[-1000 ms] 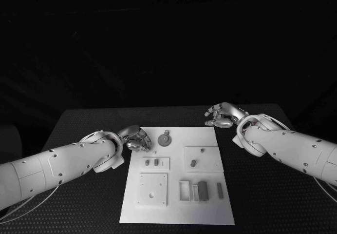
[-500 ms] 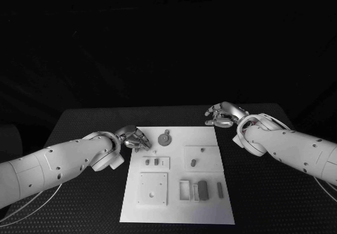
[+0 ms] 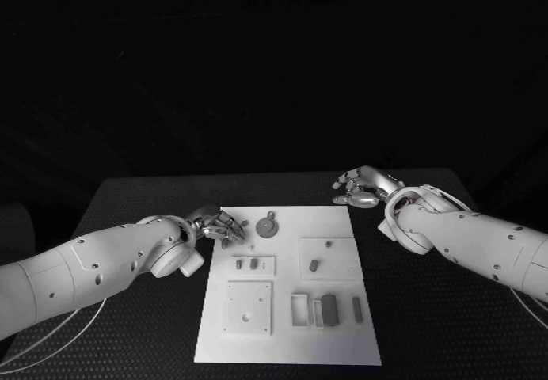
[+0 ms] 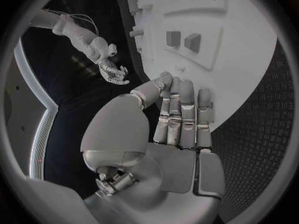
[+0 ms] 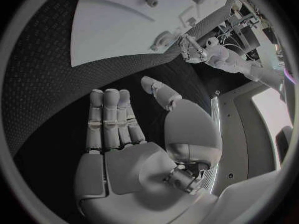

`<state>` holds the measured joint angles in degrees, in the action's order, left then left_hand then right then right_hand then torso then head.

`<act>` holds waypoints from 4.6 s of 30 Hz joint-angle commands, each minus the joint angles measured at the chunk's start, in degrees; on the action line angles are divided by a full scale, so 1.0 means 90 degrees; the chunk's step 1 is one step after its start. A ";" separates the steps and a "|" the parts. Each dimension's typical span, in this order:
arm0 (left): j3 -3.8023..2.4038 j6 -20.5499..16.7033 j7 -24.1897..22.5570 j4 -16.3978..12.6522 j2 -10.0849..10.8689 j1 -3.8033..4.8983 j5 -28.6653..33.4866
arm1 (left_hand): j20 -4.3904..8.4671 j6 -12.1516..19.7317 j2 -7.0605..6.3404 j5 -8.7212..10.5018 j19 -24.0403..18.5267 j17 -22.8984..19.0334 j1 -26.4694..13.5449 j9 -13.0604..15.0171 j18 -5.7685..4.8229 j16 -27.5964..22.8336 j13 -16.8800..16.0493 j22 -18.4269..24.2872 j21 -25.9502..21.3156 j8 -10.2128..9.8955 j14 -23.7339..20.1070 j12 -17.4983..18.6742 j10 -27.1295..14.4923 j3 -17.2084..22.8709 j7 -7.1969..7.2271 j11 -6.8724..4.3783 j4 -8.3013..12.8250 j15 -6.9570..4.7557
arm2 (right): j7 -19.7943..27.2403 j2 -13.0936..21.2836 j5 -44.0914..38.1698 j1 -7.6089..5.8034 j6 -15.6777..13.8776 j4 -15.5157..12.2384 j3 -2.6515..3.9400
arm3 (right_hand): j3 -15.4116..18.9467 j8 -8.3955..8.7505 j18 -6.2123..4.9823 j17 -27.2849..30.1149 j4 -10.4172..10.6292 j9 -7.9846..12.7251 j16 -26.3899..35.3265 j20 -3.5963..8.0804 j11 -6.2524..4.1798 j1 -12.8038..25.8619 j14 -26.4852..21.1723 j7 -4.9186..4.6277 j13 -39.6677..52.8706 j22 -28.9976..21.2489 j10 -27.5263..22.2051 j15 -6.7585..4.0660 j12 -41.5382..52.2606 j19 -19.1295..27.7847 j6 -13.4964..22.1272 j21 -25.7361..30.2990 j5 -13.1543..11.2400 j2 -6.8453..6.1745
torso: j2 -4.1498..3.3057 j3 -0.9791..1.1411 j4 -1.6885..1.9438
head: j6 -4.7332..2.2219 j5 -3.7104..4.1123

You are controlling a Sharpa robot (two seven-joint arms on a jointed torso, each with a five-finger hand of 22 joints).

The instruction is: Assemble the parts on the task board

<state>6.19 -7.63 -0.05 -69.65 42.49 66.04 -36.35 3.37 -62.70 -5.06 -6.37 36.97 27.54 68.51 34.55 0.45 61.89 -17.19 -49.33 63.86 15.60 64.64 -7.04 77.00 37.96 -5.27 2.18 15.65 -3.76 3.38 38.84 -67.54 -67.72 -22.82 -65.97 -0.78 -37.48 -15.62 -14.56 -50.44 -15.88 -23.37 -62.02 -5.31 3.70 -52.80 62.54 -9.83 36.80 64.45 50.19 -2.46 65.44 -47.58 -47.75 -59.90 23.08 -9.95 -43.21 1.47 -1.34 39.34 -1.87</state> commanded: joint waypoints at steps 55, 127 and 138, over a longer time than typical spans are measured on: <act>0.0005 -0.1203 -0.0821 -0.0179 0.0000 -0.0003 -0.2492 | 0.0469 0.0777 -0.0653 0.0225 -0.0130 -0.0018 -0.0181 -0.0055 0.0075 -0.0061 -0.0165 -0.0140 0.0026 -0.0135 -0.0403 -0.0124 -0.0675 -0.0740 -0.0260 0.0220 -0.0005 0.0193 | 0.0071 0.0014 -0.0078 0.0002 0.0135 -0.0129 0.0003 | 0.0030 -0.0060 -0.0049 0.0097 -0.0071 0.0016 -0.0062 -0.0005 -0.0005 -0.0332 -0.0080 -0.0019 -0.0129 -0.0001 -0.0071 0.0004 0.0071 0.0029 -0.0005 0.0032 -0.0388 -0.0033 | 0.0006 -0.0007 0.0007 | -0.0089 -0.0016; 0.0007 -0.1908 -0.1471 -0.0834 0.0354 0.0331 0.2643 | 0.0379 0.0794 -0.0328 -0.0144 -0.0315 -0.0289 -0.0404 -0.0082 0.0000 -0.0551 -0.0246 -0.0031 -0.0253 -0.0022 -0.0606 -0.0440 -0.0868 -0.0636 -0.0261 0.0264 -0.0146 0.0279 | -0.0336 -0.2248 -0.2192 0.0388 0.0696 0.0525 -0.0365 | -0.0017 -0.0290 -0.0049 -0.0319 -0.0074 0.0036 -0.1112 0.0404 -0.0279 -0.0711 0.0427 0.0253 0.0372 0.0222 0.0403 -0.0275 0.0990 -0.0630 -0.0659 -0.0632 -0.1511 0.0164 | -0.0261 -0.0251 0.0276 | -0.0189 0.0097; 0.0007 -0.1890 -0.1454 -0.0828 0.0345 0.0332 0.2652 | 0.0378 0.0815 -0.0331 -0.0133 -0.0316 -0.0296 -0.0405 -0.0088 -0.0003 -0.0567 -0.0241 -0.0028 -0.0260 -0.0029 -0.0604 -0.0438 -0.0894 -0.0634 -0.0269 0.0272 -0.0151 0.0284 | -0.0381 -0.2306 -0.2287 0.0412 0.0726 0.0584 -0.0398 | -0.0004 -0.0392 -0.0049 -0.0343 -0.0081 -0.0004 -0.1125 0.0420 -0.0334 -0.0667 0.0403 0.0316 0.0422 0.0227 0.0381 -0.0324 0.0995 -0.0612 -0.0861 -0.0649 -0.1488 0.0174 | -0.0267 -0.0253 0.0286 | -0.0167 0.0104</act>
<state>6.28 -24.41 -12.40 -76.94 45.64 68.94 -12.93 3.37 -55.88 -8.00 -7.50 34.49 24.94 65.44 33.84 0.44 57.02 -19.34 -49.66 61.86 15.04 59.47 -10.60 69.19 32.37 -7.66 4.63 14.63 -1.32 0.27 18.11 -87.07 -64.41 -17.50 -60.85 -4.09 -37.42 -18.82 -14.19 -53.48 -16.60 -23.36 -71.89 -1.83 1.06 -59.35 66.13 -6.38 40.56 66.42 53.71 -4.86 74.11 -52.91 -54.58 -65.44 9.56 -8.52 -45.60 -0.77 1.20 37.78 -0.96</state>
